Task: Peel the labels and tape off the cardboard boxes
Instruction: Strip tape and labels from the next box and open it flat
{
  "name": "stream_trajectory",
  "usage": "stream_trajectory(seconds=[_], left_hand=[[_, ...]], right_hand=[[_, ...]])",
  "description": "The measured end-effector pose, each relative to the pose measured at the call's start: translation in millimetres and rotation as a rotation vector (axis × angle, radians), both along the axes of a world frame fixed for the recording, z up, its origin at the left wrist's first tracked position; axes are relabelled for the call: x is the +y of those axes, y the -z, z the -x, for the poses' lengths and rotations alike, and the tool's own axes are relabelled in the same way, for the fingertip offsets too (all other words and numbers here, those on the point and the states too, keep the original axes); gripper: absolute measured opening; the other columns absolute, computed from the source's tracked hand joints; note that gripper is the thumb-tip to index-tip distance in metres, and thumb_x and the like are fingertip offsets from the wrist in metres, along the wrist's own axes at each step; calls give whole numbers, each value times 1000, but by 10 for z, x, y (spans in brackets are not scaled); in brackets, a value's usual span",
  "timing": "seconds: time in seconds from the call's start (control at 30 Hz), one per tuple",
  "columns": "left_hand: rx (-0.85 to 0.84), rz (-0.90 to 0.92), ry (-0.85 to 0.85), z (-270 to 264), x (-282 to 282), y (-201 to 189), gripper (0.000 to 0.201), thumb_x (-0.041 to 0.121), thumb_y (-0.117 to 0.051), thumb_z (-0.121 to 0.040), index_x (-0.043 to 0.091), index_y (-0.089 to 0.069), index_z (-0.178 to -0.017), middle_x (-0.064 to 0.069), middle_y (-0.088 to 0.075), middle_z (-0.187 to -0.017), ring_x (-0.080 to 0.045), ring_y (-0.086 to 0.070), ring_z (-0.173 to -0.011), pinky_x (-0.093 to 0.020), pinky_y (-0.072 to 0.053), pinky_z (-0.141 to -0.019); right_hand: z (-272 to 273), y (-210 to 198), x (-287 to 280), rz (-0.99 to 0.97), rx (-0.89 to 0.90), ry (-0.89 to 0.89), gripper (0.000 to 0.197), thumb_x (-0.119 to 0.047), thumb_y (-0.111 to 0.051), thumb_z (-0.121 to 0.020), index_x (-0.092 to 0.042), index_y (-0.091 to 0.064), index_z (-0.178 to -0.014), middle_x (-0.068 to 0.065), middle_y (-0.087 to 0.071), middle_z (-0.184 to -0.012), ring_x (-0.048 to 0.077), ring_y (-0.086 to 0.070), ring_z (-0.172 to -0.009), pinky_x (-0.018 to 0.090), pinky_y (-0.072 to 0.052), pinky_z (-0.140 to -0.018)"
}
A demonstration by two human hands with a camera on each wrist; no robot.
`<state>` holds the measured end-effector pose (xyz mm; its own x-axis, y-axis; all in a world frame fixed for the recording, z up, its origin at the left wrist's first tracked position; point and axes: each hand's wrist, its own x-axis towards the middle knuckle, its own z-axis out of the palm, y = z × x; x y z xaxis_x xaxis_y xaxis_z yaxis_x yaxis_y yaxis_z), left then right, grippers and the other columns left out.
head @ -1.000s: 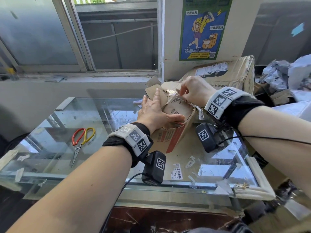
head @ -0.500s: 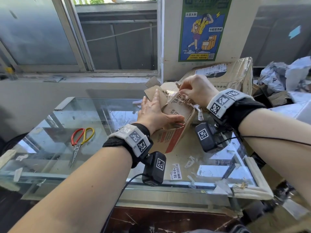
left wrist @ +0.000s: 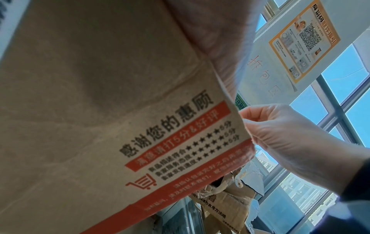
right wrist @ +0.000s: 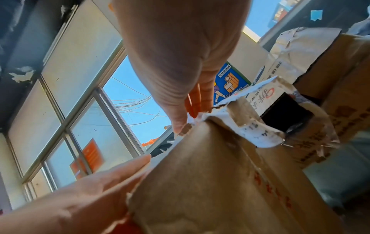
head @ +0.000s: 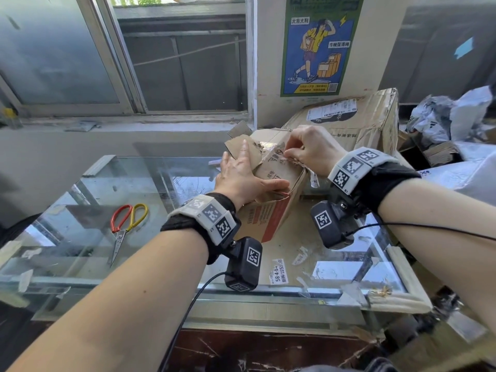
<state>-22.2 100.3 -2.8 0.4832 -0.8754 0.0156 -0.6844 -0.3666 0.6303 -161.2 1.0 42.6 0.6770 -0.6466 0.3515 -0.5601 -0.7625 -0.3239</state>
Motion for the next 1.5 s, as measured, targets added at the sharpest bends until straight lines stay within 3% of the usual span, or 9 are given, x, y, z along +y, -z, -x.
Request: stream_trajectory(seconds=[0.33,0.53,0.83,1.0,1.17,1.23,1.33,1.5], left_hand=[[-7,-9,3,-17,-36,-5,136,74,-75,-53,28,2,-154,-8,-7,-161,-23,0,-149,-46,-15,-120],[-6,-7,-3,-32,-52,22,138,78,-74,-49,29,1,-154,-10,-9,-160,-24,-4,-148,-46,-17,-119],[-9,-6,-14,-31,-30,14,137,76,-74,-52,26,1,-155,-11,-13,-159,-24,-4,-148,-47,-18,-119],[-21,-4,-6,4,-1,-24,135,73,-75,-55,25,4,-155,-8,-13,-159,-23,-4,-148,-46,-18,-119],[-7,5,-25,-1,15,-38,137,73,-76,-54,26,3,-155,-9,-11,-159,-23,-5,-148,-46,-19,-119],[-11,9,-17,-2,15,-33,136,72,-77,-54,26,3,-155,-7,-12,-159,-23,-5,-148,-47,-18,-119],[-16,17,11,31,12,-35,136,71,-77,-53,28,2,-155,-7,-10,-160,-23,-3,-149,-47,-17,-119],[-19,22,7,10,-6,-26,137,73,-77,-51,29,1,-154,-9,-9,-160,-24,-4,-148,-48,-18,-119]], right_hand=[[45,-34,23,-73,76,-29,15,-20,-76,-79,-11,-74,-91,4,-59,-106,15,-55,-92,25,-46,-82],[74,-121,6,-159,108,-6,28,-19,-81,-72,-13,-72,-97,0,-56,-100,12,-53,-90,24,-43,-78],[10,-41,-12,-12,174,9,18,-14,-67,-87,-9,-70,-104,7,-54,-114,19,-53,-104,29,-44,-94],[-21,23,-1,15,149,107,17,-17,-60,-91,-1,-64,-90,13,-55,-108,24,-52,-99,33,-44,-90],[-11,-51,23,-125,177,113,27,-30,-59,-92,-2,-62,-95,12,-54,-106,24,-51,-98,33,-39,-84],[35,-102,14,-213,195,87,30,-37,-63,-88,-7,-61,-92,7,-54,-99,18,-50,-91,29,-37,-76],[102,-107,-54,-270,178,109,38,-43,-70,-79,-10,-60,-95,5,-58,-97,18,-53,-89,30,-39,-74],[123,-98,-108,-432,61,63,28,-32,-68,-85,-12,-57,-101,3,-61,-92,16,-59,-84,27,-46,-72]])
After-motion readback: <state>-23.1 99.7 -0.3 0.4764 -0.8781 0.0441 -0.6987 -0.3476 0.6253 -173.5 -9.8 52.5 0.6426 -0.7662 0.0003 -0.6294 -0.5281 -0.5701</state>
